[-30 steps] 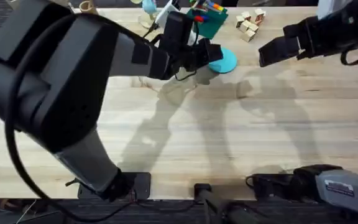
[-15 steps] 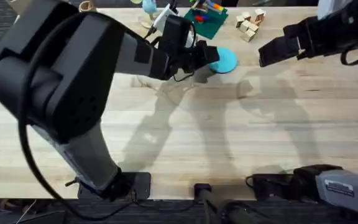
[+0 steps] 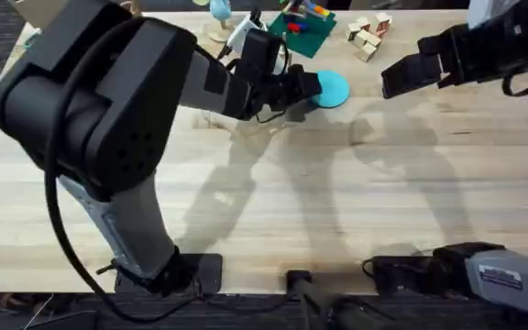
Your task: Pick up the plates from the table one by one and place each into a slot on the dish rack.
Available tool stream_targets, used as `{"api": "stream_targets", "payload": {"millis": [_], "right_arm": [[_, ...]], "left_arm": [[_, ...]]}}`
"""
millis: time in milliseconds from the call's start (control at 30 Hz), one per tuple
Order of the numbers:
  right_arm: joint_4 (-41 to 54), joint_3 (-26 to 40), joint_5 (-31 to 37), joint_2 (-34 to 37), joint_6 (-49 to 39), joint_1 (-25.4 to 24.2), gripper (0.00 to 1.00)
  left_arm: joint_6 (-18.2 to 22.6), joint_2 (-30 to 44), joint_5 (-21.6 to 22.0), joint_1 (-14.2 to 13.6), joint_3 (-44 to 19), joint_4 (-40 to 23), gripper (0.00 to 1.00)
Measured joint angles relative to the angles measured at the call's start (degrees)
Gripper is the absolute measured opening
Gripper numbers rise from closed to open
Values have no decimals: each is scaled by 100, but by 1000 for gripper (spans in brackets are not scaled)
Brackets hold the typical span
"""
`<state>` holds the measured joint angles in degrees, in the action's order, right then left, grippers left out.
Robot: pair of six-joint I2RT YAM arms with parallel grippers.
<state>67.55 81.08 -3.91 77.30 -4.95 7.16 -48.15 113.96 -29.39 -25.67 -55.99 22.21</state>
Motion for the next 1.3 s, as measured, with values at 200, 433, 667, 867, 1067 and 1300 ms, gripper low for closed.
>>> {"api": "stream_targets", "payload": {"millis": [200, 433, 667, 867, 1067, 1300], "right_arm": [[0, 0, -2, 2, -2, 0, 996], [0, 0, -2, 2, 0, 0, 996], [20, 0, 0, 0, -2, 0, 996], [22, 0, -2, -1, 0, 0, 996], [17, -2, -2, 2, -2, 0, 995], [-349, -4, -484, 162, -4, -314, 996]], "left_arm": [[-78, 111, -4, 0, -2, 130, 40], [-204, 284, -157, 11, -91, 238, 40], [-244, 327, -151, 11, -155, 115, 40], [-246, 327, -149, 11, -157, 113, 40], [-246, 327, -149, 11, -157, 113, 40], [-246, 327, -149, 11, -157, 111, 41]]}}
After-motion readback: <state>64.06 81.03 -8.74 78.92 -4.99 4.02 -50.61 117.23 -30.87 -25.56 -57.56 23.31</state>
